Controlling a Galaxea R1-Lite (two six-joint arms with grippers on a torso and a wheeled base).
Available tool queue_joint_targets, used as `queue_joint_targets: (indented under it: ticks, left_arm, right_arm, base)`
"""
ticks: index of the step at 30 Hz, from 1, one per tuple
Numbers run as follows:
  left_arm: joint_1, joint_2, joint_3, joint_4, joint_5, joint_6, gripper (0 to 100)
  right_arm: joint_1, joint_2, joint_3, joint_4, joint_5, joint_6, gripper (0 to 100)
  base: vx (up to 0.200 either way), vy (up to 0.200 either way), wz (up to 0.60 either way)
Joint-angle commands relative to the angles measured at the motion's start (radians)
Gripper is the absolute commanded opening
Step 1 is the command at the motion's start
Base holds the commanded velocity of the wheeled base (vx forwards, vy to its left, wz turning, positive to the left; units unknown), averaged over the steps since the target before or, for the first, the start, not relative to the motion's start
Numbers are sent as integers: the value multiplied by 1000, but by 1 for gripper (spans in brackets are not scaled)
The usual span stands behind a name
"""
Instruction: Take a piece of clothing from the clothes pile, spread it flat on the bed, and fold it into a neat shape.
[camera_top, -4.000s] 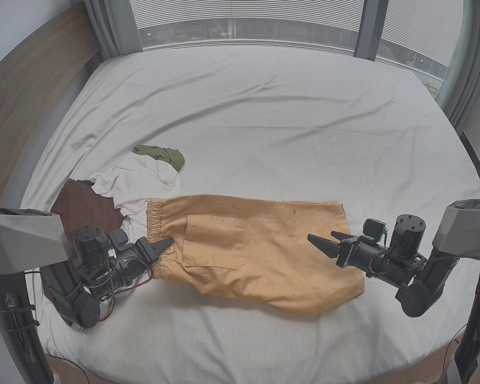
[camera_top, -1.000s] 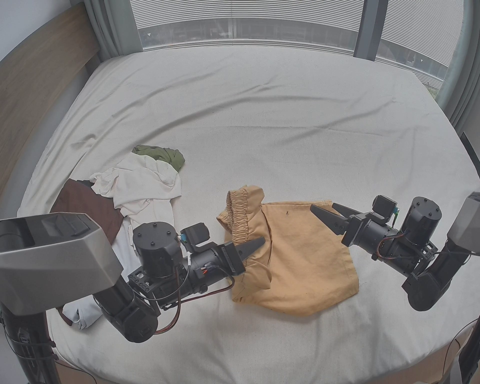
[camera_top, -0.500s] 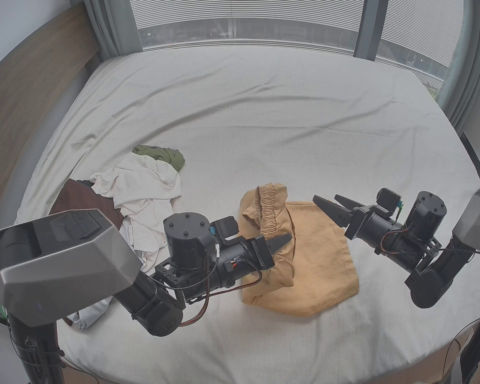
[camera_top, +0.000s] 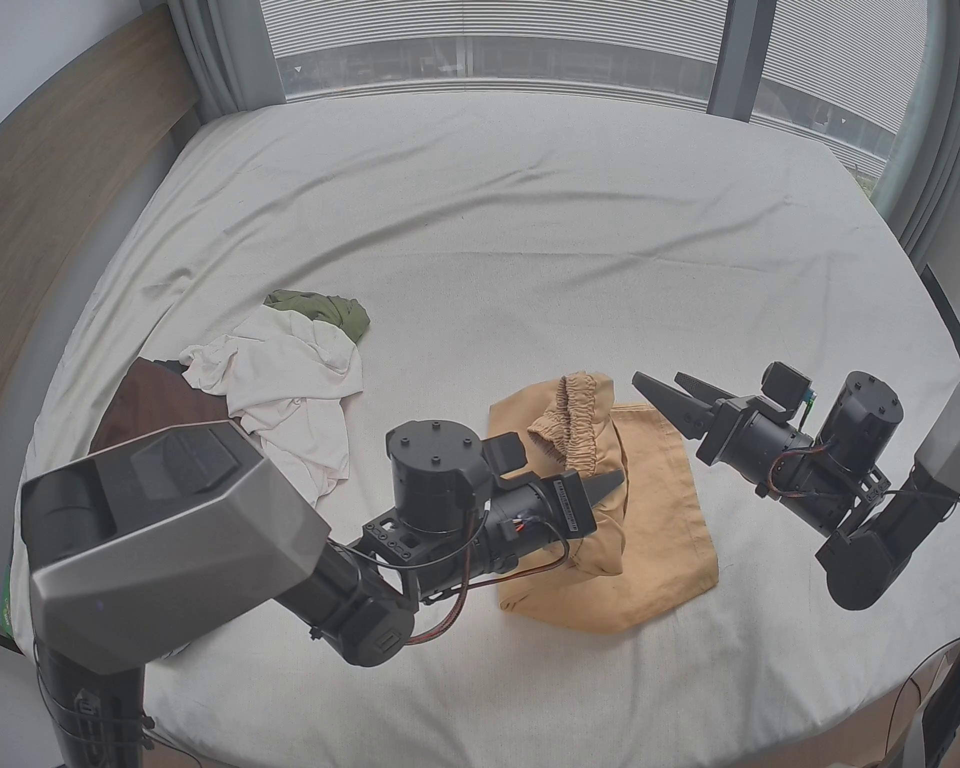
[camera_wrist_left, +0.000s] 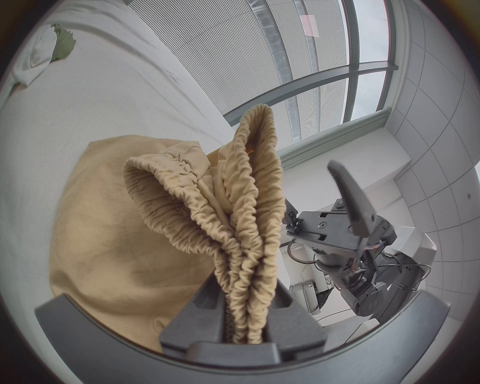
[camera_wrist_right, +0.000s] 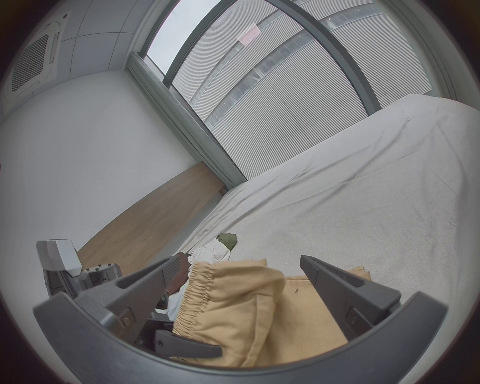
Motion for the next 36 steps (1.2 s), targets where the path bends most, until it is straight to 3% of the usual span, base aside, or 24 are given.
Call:
queue_joint_targets:
  ticks: [1,20,21,36]
  left_arm:
    - [-8,42,-25,4,2,0,0]
    - [-30,105,-94,21,19,6,0]
    - [-30,107,-97,26,19,6,100]
    - [-30,113,-125,38,75,22,100]
  right_arm:
    - [-2,-11,-2,-1,0,4,100]
    - [-4,-10,-3,-2,3,5,100]
    - [-4,-10,-3,-1,3,5,100]
    - [-4,-8,-2,-1,3,5,100]
  base:
    - [0,0,0]
    - [0,0,0]
    - [0,0,0]
    - [0,0,0]
